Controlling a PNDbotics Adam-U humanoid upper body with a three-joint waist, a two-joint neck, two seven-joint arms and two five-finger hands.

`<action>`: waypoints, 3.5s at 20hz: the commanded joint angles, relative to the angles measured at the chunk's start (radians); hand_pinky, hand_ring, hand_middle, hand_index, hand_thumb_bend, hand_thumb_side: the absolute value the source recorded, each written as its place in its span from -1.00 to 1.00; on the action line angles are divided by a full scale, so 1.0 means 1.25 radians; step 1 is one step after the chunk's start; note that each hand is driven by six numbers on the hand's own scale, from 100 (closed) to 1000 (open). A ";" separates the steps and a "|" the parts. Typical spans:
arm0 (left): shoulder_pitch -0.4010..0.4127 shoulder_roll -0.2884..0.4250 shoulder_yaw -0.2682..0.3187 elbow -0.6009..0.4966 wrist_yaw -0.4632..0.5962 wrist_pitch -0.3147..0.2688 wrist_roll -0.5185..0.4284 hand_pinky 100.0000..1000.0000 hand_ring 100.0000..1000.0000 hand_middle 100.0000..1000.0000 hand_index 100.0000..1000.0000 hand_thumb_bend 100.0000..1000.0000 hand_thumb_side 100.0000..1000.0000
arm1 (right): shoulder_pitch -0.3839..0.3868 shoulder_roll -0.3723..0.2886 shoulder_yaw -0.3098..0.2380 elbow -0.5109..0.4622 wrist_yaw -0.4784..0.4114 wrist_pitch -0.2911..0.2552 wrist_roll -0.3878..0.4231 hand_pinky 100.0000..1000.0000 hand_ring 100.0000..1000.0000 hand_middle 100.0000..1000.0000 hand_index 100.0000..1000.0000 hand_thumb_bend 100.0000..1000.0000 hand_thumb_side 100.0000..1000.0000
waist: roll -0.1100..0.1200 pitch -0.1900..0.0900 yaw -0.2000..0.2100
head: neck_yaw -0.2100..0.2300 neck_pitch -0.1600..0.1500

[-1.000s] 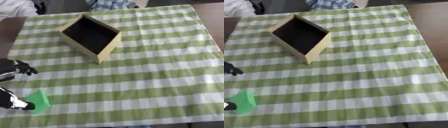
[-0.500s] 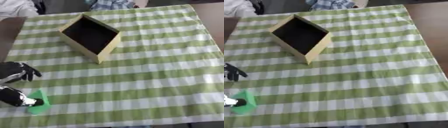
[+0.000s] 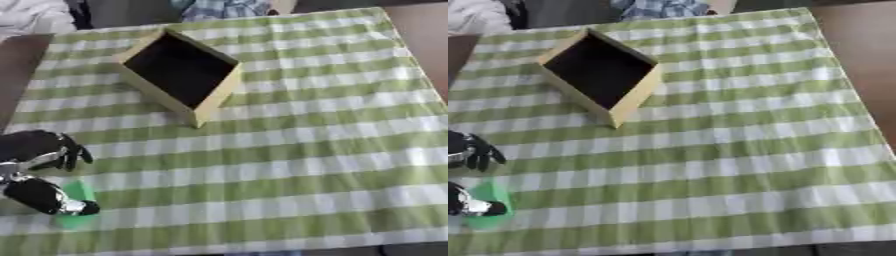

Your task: Pick up objects on the table and place them in the box.

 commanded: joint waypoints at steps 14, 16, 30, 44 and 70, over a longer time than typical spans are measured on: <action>0.018 0.025 0.015 -0.018 -0.034 -0.009 -0.004 0.21 0.09 0.03 0.58 0.20 0.32 | -0.010 -0.010 -0.006 -0.012 -0.006 0.001 0.002 0.05 0.55 0.37 0.83 -1.00 0.93 | 0.002 -0.010 0.003 | -0.003 0.005; 0.026 0.031 0.019 -0.023 -0.034 -0.013 -0.013 0.22 0.11 0.06 0.59 0.22 0.27 | -0.010 -0.009 -0.006 -0.012 -0.006 0.001 0.002 0.05 0.54 0.37 0.83 -1.00 0.93 | 0.002 -0.011 0.005 | -0.003 0.004; 0.021 0.015 0.006 -0.007 -0.044 0.001 -0.007 0.01 -0.06 -0.11 0.36 -0.06 -0.02 | -0.008 -0.001 -0.009 -0.012 -0.007 0.003 0.002 0.04 0.55 0.37 0.83 -1.00 0.93 | 0.001 -0.010 0.002 | 0.001 0.004; 0.014 0.019 0.031 -0.025 0.008 0.032 0.031 -0.41 -0.31 -0.30 -0.01 -0.58 -1.00 | -0.006 -0.004 -0.011 -0.012 -0.006 0.005 0.001 0.04 0.55 0.36 0.83 -1.00 0.93 | 0.003 -0.012 0.004 | -0.002 0.007; -0.484 -0.160 0.062 0.072 -0.039 -0.023 -0.020 -0.68 -0.53 -0.38 -0.04 -0.66 -1.00 | -0.012 -0.021 0.003 -0.012 -0.012 0.004 0.017 0.06 0.55 0.37 0.83 -1.00 0.92 | -0.001 -0.024 -0.002 | 0.035 -0.007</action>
